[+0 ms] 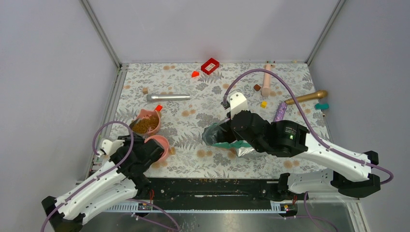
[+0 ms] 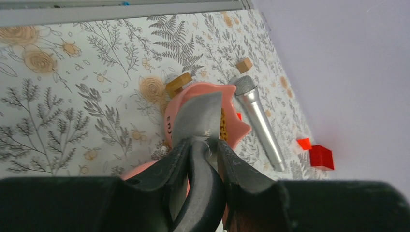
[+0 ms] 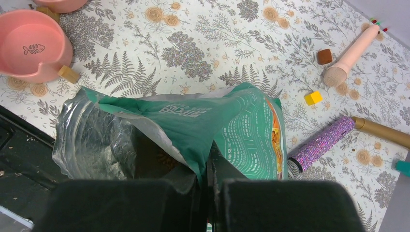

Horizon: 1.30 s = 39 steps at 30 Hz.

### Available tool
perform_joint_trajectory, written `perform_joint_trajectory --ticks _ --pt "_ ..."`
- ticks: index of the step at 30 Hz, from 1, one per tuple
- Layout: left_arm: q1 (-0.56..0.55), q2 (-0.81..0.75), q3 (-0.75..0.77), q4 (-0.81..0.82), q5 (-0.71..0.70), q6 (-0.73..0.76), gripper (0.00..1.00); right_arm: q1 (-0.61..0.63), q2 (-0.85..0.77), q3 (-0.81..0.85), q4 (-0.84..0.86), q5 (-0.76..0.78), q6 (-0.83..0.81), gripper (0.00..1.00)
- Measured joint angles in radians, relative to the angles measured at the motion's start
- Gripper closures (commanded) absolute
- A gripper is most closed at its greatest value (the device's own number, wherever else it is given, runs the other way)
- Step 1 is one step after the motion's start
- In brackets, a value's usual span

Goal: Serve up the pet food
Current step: Pour the pet food into the pet food bowl.

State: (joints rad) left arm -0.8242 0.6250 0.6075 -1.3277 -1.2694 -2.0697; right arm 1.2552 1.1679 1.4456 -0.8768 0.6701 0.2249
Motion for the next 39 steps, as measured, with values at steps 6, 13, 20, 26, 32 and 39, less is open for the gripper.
perform_joint_trajectory --ticks 6,13,20,26,32,39 --pt "0.053 0.034 0.000 0.095 0.013 0.000 1.00 0.000 -0.008 -0.009 0.008 0.000 0.000 1.00" --pt "0.089 0.077 0.011 0.111 0.029 -0.001 1.00 0.000 -0.010 -0.011 0.010 0.000 0.000 1.00" --pt "0.120 0.124 0.049 0.117 0.035 0.000 1.00 0.000 -0.010 -0.011 0.011 0.001 0.000 1.00" --pt "0.154 0.164 0.097 0.130 0.051 0.021 1.00 0.000 -0.010 -0.011 0.011 0.001 0.000 1.00" --pt "0.230 0.221 0.129 0.200 0.104 0.166 1.00 0.000 -0.010 -0.011 0.010 0.002 -0.001 1.00" --pt "0.293 0.241 0.134 0.285 0.157 0.339 1.00 0.000 -0.023 -0.015 0.006 0.003 -0.005 1.00"
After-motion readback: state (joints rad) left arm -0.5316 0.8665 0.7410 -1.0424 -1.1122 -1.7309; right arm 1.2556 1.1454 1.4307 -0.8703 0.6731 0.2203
